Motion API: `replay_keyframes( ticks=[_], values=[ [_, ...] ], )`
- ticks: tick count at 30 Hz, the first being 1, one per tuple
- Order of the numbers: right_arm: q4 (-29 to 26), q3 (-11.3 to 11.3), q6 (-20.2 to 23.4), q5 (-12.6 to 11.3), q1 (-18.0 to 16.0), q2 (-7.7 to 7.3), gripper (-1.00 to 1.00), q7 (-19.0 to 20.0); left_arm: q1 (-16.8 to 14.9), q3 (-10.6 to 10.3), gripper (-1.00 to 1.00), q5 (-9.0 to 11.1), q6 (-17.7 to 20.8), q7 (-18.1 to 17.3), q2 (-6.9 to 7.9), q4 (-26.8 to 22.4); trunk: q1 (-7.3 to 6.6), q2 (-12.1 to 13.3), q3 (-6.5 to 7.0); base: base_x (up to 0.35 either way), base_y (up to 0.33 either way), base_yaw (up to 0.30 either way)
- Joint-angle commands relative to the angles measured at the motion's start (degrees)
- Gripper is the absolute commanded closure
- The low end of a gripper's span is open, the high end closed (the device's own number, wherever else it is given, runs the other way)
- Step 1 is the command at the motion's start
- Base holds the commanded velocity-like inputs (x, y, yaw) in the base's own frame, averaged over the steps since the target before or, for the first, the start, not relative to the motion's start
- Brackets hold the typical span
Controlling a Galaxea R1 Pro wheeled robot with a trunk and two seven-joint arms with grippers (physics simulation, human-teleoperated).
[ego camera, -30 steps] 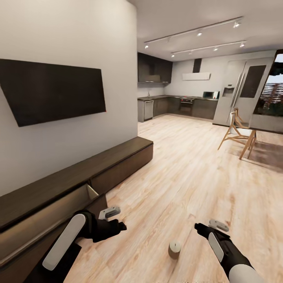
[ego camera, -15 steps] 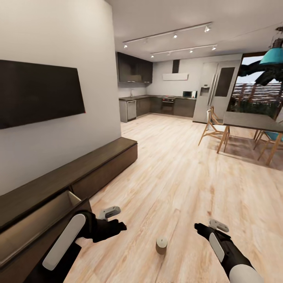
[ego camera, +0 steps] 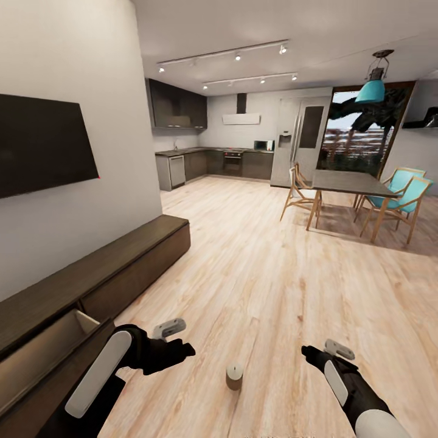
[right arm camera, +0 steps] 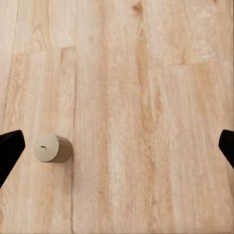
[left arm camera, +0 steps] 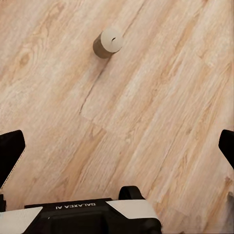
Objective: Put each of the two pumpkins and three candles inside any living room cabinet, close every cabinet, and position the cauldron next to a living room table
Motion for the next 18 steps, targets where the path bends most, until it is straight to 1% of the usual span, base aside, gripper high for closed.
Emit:
replay_keyframes(
  ticks=[1, 8, 11, 14, 18],
  values=[
    [-0.11, 0.02, 0.26, -0.60, -0.03, 0.01, -1.00, -0.32, -0.05, -0.05, -1.00, 0.52, 0.08, 0.59, 0.06, -0.06, 0.00, -0.03, -0.06, 0.044, 0.247, -0.290],
    [-0.05, 0.02, 0.26, -0.75, -0.03, -0.06, -1.00, -0.32, -0.05, 0.06, -1.00, 0.52, 0.08, 0.53, 0.09, -0.06, 0.00, -0.03, -0.06, 0.074, 0.270, -0.291],
    [-0.05, 0.02, 0.26, -1.93, -0.03, -0.12, -1.00, -0.32, -0.05, 0.06, -1.00, 0.52, 0.08, 0.53, 0.09, -0.06, 0.00, -0.03, -0.06, 0.120, 0.230, -0.291],
    [-0.05, 0.02, 0.26, -2.91, -0.03, -0.16, -1.00, -0.32, -0.05, 0.06, -1.00, 0.52, 0.08, 0.56, 0.09, -0.06, 0.00, -0.03, -0.06, 0.140, 0.113, -0.291],
    [-0.05, 0.02, 0.26, -3.27, -0.03, -0.17, -1.00, -0.32, -0.05, 0.16, -1.00, 0.52, 0.13, 0.51, 0.09, -0.06, 0.00, -0.03, -0.06, 0.179, 0.027, -0.290]
  ],
)
